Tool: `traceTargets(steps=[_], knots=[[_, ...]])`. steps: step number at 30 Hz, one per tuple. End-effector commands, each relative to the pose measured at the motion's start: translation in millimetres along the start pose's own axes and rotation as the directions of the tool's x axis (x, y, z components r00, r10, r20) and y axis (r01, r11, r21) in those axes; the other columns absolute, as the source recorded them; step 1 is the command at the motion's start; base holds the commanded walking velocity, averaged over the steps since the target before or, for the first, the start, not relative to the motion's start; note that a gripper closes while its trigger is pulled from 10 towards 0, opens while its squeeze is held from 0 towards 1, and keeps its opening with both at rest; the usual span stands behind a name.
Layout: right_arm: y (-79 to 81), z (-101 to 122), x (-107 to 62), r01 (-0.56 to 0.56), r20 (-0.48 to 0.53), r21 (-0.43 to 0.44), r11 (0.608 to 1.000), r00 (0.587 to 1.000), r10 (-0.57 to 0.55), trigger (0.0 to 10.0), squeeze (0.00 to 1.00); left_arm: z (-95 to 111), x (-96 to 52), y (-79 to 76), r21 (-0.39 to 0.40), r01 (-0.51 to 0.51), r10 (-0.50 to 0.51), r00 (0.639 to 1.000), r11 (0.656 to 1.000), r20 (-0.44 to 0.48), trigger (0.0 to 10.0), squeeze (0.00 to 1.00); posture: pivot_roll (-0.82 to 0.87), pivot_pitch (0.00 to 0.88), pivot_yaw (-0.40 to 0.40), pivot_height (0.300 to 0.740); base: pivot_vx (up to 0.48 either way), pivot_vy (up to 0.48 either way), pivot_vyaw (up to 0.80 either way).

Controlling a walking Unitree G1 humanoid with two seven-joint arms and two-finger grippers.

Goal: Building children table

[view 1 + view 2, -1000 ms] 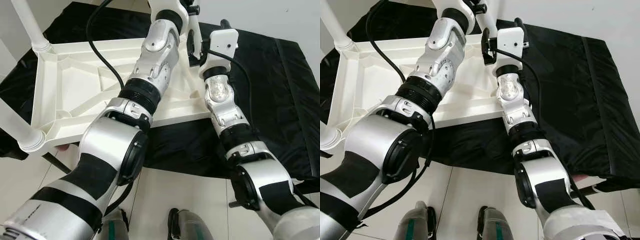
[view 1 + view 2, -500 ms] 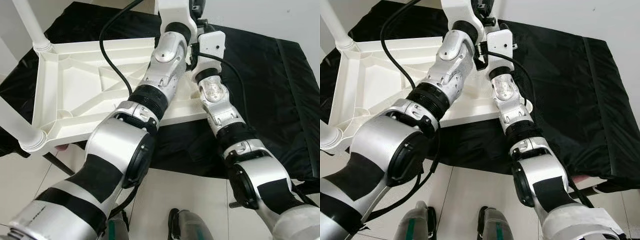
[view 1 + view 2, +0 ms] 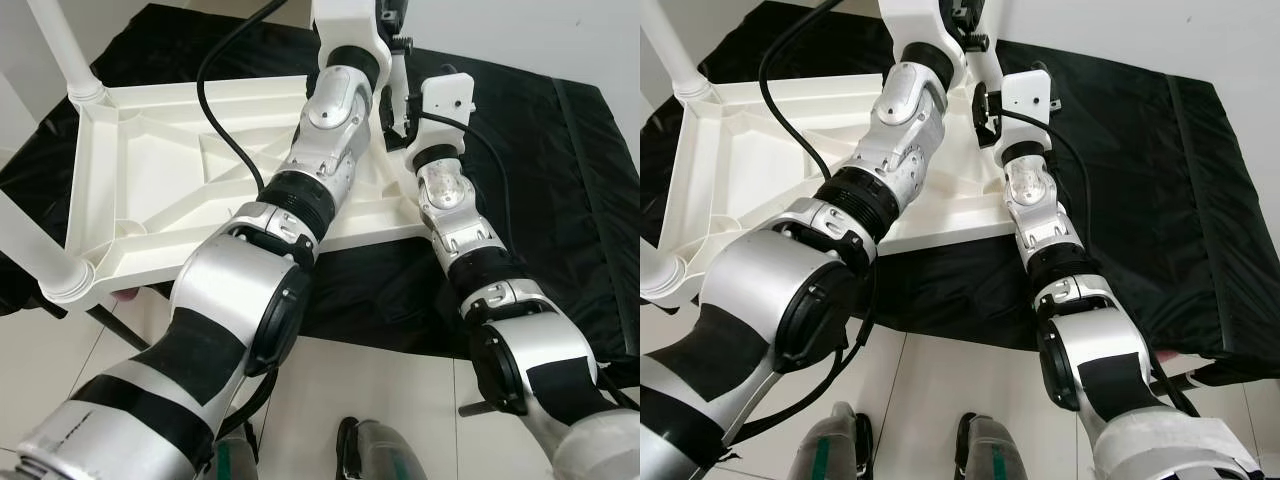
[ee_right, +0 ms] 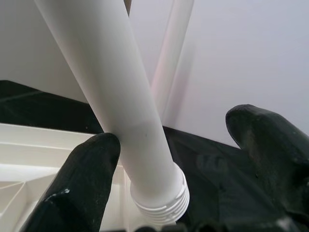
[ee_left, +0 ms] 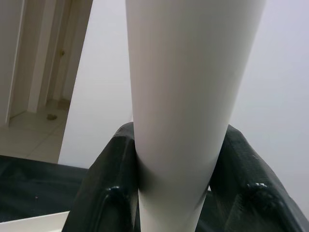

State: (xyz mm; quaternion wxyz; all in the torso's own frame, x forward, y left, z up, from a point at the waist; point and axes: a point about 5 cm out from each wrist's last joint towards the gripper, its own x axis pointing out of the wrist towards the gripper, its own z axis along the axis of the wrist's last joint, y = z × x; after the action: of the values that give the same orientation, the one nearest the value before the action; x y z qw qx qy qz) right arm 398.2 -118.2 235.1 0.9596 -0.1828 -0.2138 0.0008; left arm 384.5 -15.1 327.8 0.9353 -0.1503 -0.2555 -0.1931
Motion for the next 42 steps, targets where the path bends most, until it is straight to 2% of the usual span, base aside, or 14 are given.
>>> traceTargets(steps=[1,12,22,27,33,39,42], knots=[[-6.2,-5,0.5,0.023,-0.027,-0.013,1.0,0.999,-0.024,10.0,0.0,4,1.4,-14.0,0.002,0.157,-0.157,0.987,0.988,0.018,10.0,0.0,0.02,0.069,-0.034,0.74,0.0,0.0,0.0],[-4.7,-8,4.8,-0.01,-0.057,-0.035,0.999,0.998,0.008,10.0,0.0,0,0.8,-10.0,-0.063,0.142,-0.142,0.99,0.988,0.004,10.0,0.0,0.03,0.07,-0.036,0.74,0.0,0.0,0.0],[7.8,-6,4.9,-0.107,-0.049,-0.005,0.994,0.993,0.107,10.0,0.0,1,-0.3,-9.1,-0.031,0.135,-0.134,0.991,0.99,0.027,10.0,0.0,0.02,0.072,-0.036,0.74,0.0,0.0,0.0],[9.2,-10,3.7,-0.123,-0.071,0.021,0.992,0.99,0.124,10.0,0.0,1,-0.4,-8.4,-0.027,0.135,-0.134,0.99,0.99,0.035,10.0,0.0,0.02,0.072,-0.034,0.74,0.0,0.0,0.0],[9.1,-10,3.4,-0.118,-0.068,-0.009,0.993,0.991,0.117,10.0,0.0,3,-0.3,-6.9,-0.018,0.136,-0.135,0.99,0.991,0.043,10.0,0.0,0.02,0.072,-0.035,0.74,0.0,0.0,0.0],[8.8,-10,6.0,-0.127,-0.086,-0.026,0.992,0.989,0.124,10.0,0.0,0,-2.5,-10.1,-0.108,0.152,-0.146,0.988,0.983,0.057,10.0,0.0,0.03,0.074,-0.039,0.74,0.0,0.0,0.0],[8.7,-9,7.6,-0.133,-0.087,-0.025,0.991,0.988,0.13,10.0,0.0,-2,-3.6,-11.7,-0.125,0.158,-0.152,0.987,0.98,0.058,10.0,0.0,0.03,0.074,-0.038,0.74,0.0,0.0,0.0]])
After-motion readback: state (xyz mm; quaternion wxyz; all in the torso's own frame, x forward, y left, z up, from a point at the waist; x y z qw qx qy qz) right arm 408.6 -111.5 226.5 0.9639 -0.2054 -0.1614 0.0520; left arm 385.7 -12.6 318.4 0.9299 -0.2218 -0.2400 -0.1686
